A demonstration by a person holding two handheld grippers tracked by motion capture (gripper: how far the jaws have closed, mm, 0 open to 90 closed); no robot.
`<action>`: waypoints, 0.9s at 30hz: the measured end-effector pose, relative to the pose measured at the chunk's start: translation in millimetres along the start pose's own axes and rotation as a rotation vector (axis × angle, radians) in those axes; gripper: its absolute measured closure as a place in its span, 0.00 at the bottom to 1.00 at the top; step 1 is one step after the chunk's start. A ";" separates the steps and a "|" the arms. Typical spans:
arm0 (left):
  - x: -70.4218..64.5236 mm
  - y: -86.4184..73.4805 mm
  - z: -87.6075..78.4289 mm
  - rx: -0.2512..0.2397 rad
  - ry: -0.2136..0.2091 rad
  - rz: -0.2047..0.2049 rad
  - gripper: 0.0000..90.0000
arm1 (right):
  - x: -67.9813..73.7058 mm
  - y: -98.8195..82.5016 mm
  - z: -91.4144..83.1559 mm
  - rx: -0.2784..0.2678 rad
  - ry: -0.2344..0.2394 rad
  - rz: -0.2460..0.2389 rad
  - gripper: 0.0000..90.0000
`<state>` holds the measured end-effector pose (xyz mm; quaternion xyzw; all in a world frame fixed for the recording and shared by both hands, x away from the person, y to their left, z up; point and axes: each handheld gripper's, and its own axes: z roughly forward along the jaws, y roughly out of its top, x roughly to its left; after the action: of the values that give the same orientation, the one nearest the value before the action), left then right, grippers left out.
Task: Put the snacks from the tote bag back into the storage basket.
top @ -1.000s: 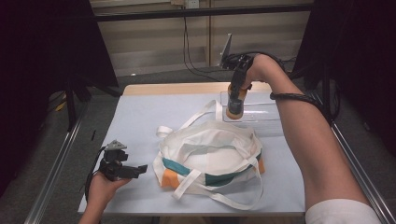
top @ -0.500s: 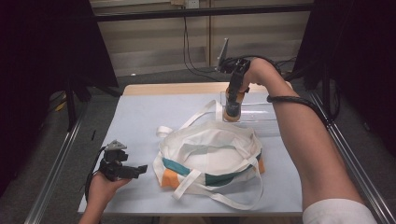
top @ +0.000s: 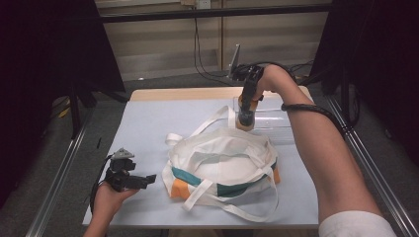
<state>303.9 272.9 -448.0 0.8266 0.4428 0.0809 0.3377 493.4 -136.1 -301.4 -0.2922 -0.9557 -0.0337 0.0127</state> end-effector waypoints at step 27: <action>0.3 -1.2 1.8 -0.007 0.004 -0.006 0.04 | 0.4 4.3 13.1 0.026 -0.008 -0.015 0.34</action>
<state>304.0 272.7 -450.2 0.8238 0.4458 0.0832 0.3401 495.4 -131.3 -314.2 -0.2848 -0.9583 -0.0204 0.0125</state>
